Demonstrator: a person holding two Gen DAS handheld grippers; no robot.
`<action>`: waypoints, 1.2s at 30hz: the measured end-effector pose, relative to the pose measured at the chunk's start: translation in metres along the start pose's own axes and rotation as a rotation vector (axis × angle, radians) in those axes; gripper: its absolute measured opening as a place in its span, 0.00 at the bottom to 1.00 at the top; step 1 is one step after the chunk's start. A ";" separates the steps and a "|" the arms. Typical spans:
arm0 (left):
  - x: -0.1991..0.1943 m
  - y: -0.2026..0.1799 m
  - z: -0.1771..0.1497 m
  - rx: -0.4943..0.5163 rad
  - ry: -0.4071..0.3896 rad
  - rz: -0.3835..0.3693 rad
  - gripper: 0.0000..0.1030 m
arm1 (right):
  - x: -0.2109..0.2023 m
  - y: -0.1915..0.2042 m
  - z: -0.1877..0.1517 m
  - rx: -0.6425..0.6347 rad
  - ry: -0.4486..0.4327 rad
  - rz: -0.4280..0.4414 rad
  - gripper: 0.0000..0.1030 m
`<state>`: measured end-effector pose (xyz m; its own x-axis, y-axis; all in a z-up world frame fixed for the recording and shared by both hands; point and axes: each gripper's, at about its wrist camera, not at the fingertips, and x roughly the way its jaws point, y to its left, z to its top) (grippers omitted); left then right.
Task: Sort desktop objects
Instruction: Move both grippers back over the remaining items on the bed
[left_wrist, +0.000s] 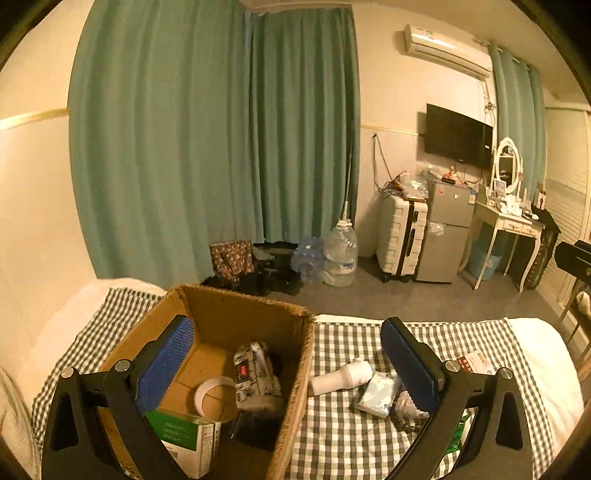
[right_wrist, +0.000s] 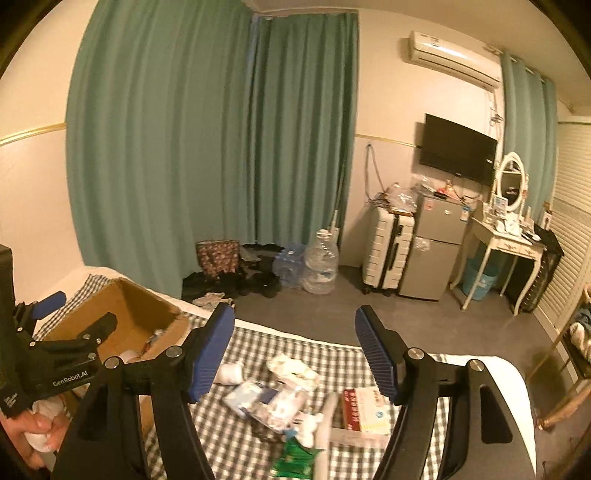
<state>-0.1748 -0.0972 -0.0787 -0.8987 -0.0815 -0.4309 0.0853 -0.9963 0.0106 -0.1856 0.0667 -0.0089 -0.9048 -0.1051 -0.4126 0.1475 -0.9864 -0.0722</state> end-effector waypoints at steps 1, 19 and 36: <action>-0.002 -0.006 0.000 0.012 -0.010 -0.008 1.00 | -0.002 -0.005 -0.001 0.007 0.001 -0.004 0.67; 0.024 -0.087 -0.027 0.190 0.031 -0.131 1.00 | 0.010 -0.108 -0.057 0.122 0.100 -0.090 0.73; 0.080 -0.130 -0.066 0.185 0.187 -0.260 1.00 | 0.071 -0.167 -0.136 0.306 0.277 -0.043 0.73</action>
<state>-0.2298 0.0275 -0.1741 -0.7845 0.1644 -0.5980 -0.2304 -0.9725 0.0349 -0.2199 0.2414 -0.1499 -0.7596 -0.0665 -0.6470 -0.0514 -0.9855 0.1617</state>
